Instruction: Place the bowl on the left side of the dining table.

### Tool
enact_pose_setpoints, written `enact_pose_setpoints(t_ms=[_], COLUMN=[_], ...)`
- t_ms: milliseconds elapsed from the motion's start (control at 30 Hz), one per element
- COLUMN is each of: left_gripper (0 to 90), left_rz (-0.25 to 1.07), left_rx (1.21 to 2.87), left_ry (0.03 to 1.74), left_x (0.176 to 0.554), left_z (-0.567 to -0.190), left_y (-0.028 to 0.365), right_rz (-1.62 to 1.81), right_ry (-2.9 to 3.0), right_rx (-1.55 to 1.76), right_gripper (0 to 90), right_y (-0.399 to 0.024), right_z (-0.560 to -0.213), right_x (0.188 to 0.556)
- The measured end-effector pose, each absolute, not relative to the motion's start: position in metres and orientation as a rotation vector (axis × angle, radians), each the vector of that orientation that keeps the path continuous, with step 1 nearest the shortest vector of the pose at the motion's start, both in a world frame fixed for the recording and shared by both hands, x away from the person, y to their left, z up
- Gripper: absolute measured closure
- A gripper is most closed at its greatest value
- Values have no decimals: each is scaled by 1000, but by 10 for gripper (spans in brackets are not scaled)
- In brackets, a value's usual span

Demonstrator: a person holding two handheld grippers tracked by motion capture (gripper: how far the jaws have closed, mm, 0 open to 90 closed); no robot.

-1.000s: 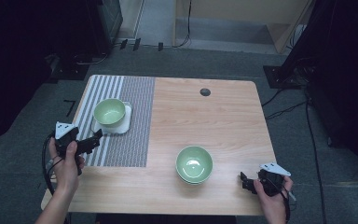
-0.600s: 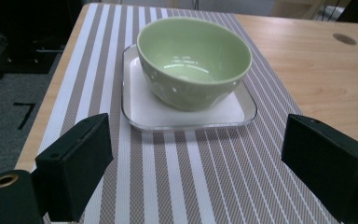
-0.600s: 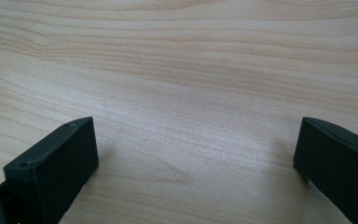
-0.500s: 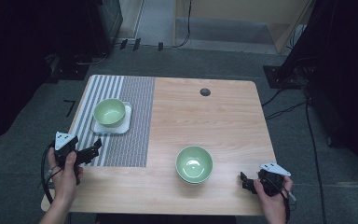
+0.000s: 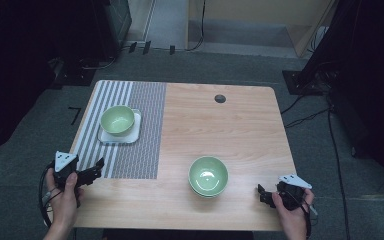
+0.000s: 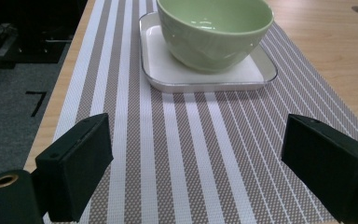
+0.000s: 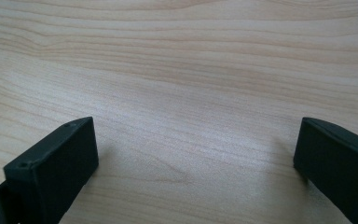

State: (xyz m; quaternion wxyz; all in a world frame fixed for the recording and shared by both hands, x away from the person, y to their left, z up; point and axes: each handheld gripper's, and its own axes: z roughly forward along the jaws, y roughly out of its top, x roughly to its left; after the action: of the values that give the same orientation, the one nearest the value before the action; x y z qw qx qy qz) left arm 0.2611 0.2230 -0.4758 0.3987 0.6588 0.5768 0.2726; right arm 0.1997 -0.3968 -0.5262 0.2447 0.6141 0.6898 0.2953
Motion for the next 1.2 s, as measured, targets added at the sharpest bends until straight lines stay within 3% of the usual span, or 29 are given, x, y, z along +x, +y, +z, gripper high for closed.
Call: enact_pose_setpoints(t_ms=[767, 1200], left_gripper=[83, 84], left_rz=[751, 715], left_rx=[1719, 1750], left_ry=[1502, 1534], left_x=[240, 235], left_z=[-500, -511], left_y=[255, 269], right_rz=[807, 807], right_ry=[1884, 1884], right_rx=[1677, 1678], right_gripper=[0, 0], right_y=[-396, -396], right_z=[-526, -526], right_x=[199, 199])
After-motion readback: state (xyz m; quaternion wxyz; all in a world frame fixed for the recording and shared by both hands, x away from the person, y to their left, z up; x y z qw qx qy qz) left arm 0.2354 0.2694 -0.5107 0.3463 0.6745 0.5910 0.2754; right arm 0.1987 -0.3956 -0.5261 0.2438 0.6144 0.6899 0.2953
